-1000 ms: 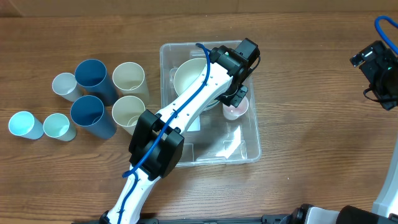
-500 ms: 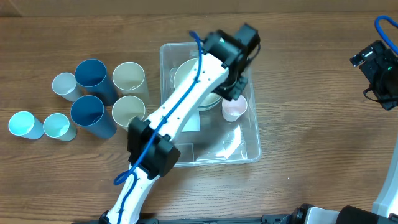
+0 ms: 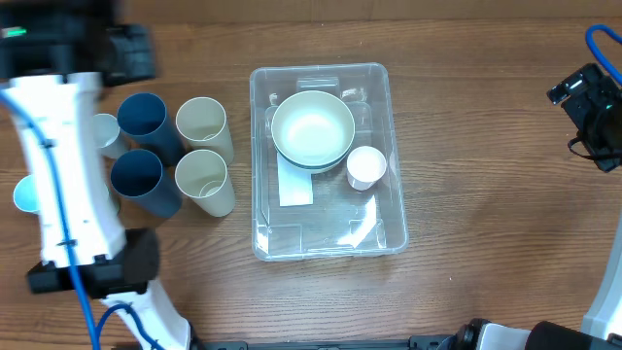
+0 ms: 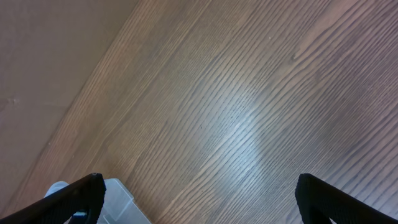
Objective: Pack container
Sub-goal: 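Carry the pink cup into the bin beside the bowls and release, then grasp the small grey cup with the left gripper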
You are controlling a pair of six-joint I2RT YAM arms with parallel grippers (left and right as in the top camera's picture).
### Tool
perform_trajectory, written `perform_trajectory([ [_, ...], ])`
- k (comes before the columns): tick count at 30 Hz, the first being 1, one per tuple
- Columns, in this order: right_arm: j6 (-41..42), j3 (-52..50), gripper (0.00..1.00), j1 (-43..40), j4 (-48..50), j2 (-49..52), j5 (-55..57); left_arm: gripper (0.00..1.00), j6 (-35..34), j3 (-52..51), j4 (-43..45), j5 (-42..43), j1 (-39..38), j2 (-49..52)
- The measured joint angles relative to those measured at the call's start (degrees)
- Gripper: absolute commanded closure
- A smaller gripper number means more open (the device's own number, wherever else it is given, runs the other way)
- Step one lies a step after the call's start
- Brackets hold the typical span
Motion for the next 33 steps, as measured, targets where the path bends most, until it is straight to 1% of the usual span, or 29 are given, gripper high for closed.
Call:
perform_trajectory([
  [2,0.0,0.0,0.00,0.0,0.0,0.0,0.0,0.37,-0.4,-0.9,0.1,1.3,7.2,0.0],
  [5,0.0,0.0,0.00,0.0,0.0,0.0,0.0,0.48,-1.2,-5.5,0.8,4.3,17.7,0.4],
  [6,0.0,0.0,0.00,0.0,0.0,0.0,0.0,0.49,-1.2,-8.0,1.9,6.2,20.4,1.0],
  [7,0.0,0.0,0.00,0.0,0.0,0.0,0.0,0.46,-0.7,-10.4,3.1,8.2,22.5,2.3],
  [9,0.0,0.0,0.00,0.0,0.0,0.0,0.0,0.45,0.2,-14.2,5.3,11.3,24.3,5.6],
  [12,0.0,0.0,0.00,0.0,0.0,0.0,0.0,0.42,1.9,-18.5,8.9,14.2,24.4,12.1],
  [15,0.0,0.0,0.00,0.0,0.0,0.0,0.0,0.39,4.1,-20.5,12.4,15.9,24.0,18.9],
  [16,0.0,0.0,0.00,0.0,0.0,0.0,0.0,0.39,4.5,-20.7,13.7,16.1,23.7,21.2],
  [20,0.0,0.0,0.00,0.0,0.0,0.0,0.0,0.40,6.0,-20.7,16.4,16.2,23.3,22.4],
  [22,0.0,0.0,0.00,0.0,0.0,0.0,0.0,0.44,6.2,-20.7,17.1,16.0,23.1,22.5],
  [23,0.0,0.0,0.00,0.0,0.0,0.0,0.0,0.49,6.2,-20.7,17.5,15.6,23.1,22.6],
  [25,0.0,0.0,0.00,0.0,0.0,0.0,0.0,0.62,6.6,-20.7,18.2,14.5,22.9,23.4],
  [28,0.0,0.0,0.00,0.0,0.0,0.0,0.0,0.91,6.9,-20.7,18.6,12.5,22.3,26.3],
  [29,0.0,0.0,0.00,0.0,0.0,0.0,0.0,0.96,6.7,-20.7,19.0,12.1,22.2,27.2],
  [33,0.0,0.0,0.00,0.0,0.0,0.0,0.0,0.96,6.2,-20.5,18.8,10.3,22.2,28.4],
])
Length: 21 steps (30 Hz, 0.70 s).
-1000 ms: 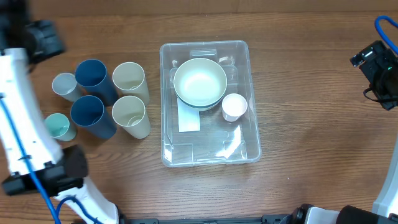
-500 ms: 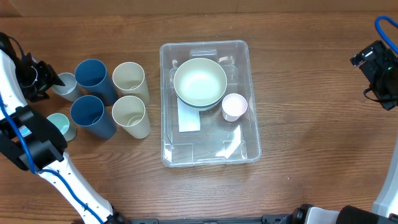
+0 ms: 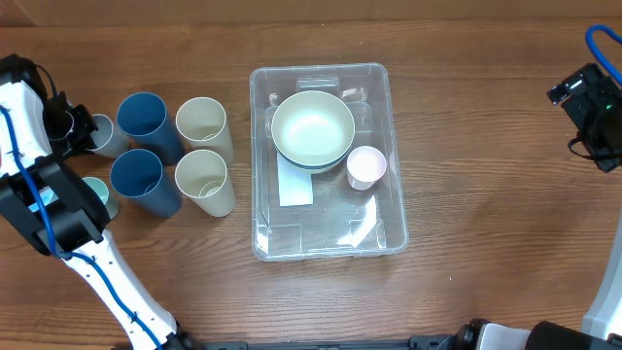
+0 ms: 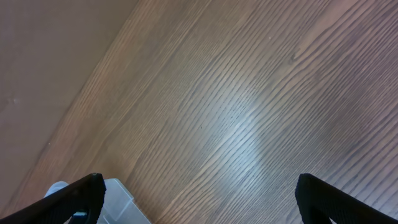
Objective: Pack container
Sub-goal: 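Grasp the small grey cup with the left gripper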
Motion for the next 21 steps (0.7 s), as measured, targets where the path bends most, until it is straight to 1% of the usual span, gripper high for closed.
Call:
perform_trajectory([
  [3,0.0,0.0,0.00,0.0,0.0,0.0,0.0,0.96,-0.5,3.1,-3.8,-2.4,0.0,-0.1],
  [6,0.0,0.0,0.00,0.0,0.0,0.0,0.0,0.96,-1.9,9.4,-6.6,-3.6,0.0,-1.5],
  [8,0.0,0.0,0.00,0.0,0.0,0.0,0.0,0.96,-2.9,15.2,-8.9,-4.3,-0.3,-5.2],
  [11,0.0,0.0,0.00,0.0,0.0,0.0,0.0,0.96,-3.3,20.9,-11.4,-2.7,-2.2,-14.6],
  [12,0.0,0.0,0.00,0.0,0.0,0.0,0.0,0.96,-3.3,21.9,-12.3,-1.1,-4.0,-19.5],
  [13,0.0,0.0,0.00,0.0,0.0,0.0,0.0,0.96,-3.1,22.6,-13.5,0.3,-6.5,-23.7],
  [14,0.0,0.0,0.00,0.0,0.0,0.0,0.0,0.96,-2.6,23.6,-15.1,2.1,-11.4,-29.0],
  [16,0.0,0.0,0.00,0.0,0.0,0.0,0.0,0.96,-1.3,24.5,-17.0,3.5,-19.0,-33.6],
  [18,0.0,0.0,0.00,0.0,0.0,0.0,0.0,0.95,0.9,24.8,-18.8,5.5,-30.6,-36.4],
  [21,0.0,0.0,0.00,0.0,0.0,0.0,0.0,0.95,4.2,23.5,-18.7,6.0,-43.5,-35.2],
])
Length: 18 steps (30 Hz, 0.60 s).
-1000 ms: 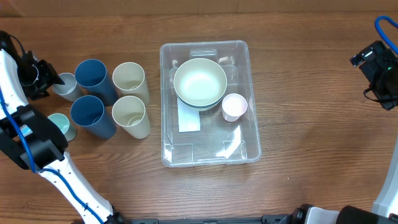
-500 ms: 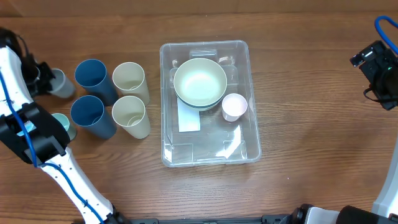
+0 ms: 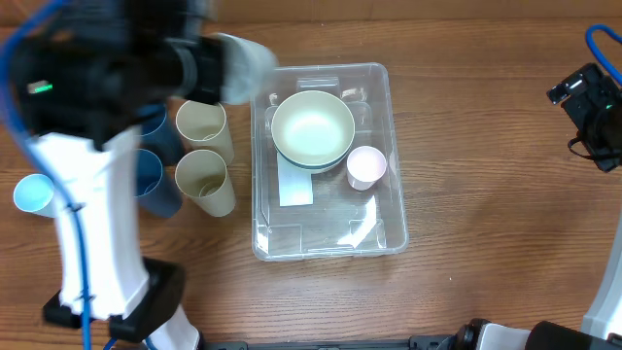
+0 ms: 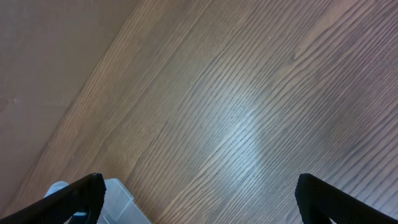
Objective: Pack container
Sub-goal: 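Grasp the small grey cup with the left gripper, then place the grey cup over the pink cup in the bin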
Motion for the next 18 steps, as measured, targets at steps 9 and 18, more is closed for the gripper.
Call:
perform_trajectory([
  [9,0.0,0.0,0.00,0.0,0.0,0.0,0.0,0.95,4.9,-2.5,0.4,-5.0,-24.0,19.1],
  [18,0.0,0.0,0.00,0.0,0.0,0.0,0.0,0.89,5.1,-3.0,2.6,-10.7,-26.2,34.8],
])
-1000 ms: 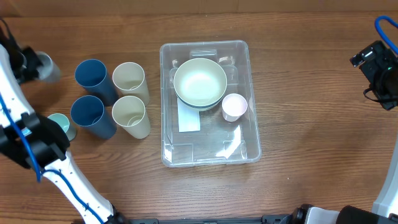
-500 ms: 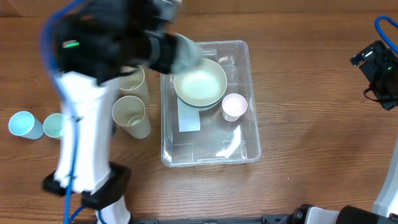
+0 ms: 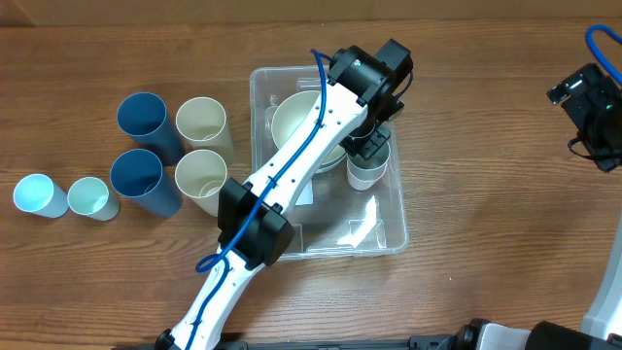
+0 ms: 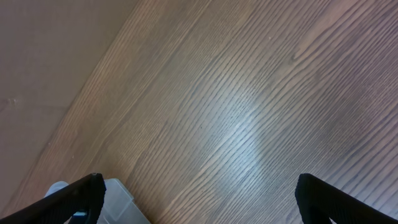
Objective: Pack container
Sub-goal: 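Place the grey cup over the pink cup in the bin, then grasp the light blue cup with the left gripper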
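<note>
The clear plastic container [image 3: 389,209] sits mid-table, holding a pale green bowl [image 3: 296,122] and a small pale cup [image 3: 366,175] at the bowl's right. My left arm reaches over the container, and my left gripper [image 3: 373,144] is directly on top of that small cup; its fingers are hidden under the wrist. My right gripper [image 4: 199,190] stands open over bare wood at the far right, with nothing between its fingers. A corner of the container [image 4: 121,194] shows in the right wrist view.
Left of the container stand two dark blue cups [image 3: 144,119] [image 3: 138,177] and two cream cups [image 3: 201,122] [image 3: 202,177]. Further left are a small light blue cup [image 3: 37,194] and a small teal cup [image 3: 89,197]. The right arm [image 3: 591,107] is at the table's right edge.
My left gripper was up near the container's far left corner with a small pale cup in it. Now it is down over the small cup inside the container. The right arm has not moved.
The left arm first lay along the table's left side by the small cups. Then its gripper was at a small grey cup beside the dark blue ones. That cup left its spot and was held near the container, and the gripper is now inside the container.
</note>
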You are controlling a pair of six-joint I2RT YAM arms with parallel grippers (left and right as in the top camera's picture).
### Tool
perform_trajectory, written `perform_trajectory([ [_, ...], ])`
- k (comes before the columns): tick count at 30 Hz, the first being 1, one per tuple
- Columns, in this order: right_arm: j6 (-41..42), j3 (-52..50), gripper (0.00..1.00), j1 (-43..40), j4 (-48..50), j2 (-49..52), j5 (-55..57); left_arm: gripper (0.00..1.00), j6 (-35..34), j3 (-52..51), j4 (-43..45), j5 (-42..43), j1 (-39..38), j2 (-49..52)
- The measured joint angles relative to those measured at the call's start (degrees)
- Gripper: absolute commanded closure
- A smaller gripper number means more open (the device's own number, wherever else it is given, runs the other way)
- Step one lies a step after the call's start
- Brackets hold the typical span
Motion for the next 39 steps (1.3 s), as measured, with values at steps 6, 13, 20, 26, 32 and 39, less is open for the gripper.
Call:
perform_trajectory([
  [6,0.0,0.0,0.00,0.0,0.0,0.0,0.0,0.79,-0.2,0.0,0.0,-1.3,0.1,0.6],
  [13,0.0,0.0,0.00,0.0,0.0,0.0,0.0,0.32,-5.6,0.7,-2.8,-6.8,0.9,-3.6],
  [20,0.0,0.0,0.00,0.0,0.0,0.0,0.0,0.34,-9.4,1.6,-2.4,-10.6,17.6,-31.3],
  [26,0.0,0.0,0.00,0.0,0.0,0.0,0.0,0.30,-16.0,-4.1,-2.6,-11.4,56.3,-47.7],
  [32,0.0,0.0,0.00,0.0,0.0,0.0,0.0,0.39,-21.1,-25.6,0.5,-4.3,81.9,-41.1],
  [39,0.0,0.0,0.00,0.0,0.0,0.0,0.0,0.43,-21.9,-41.3,10.6,2.7,92.7,-27.6],
])
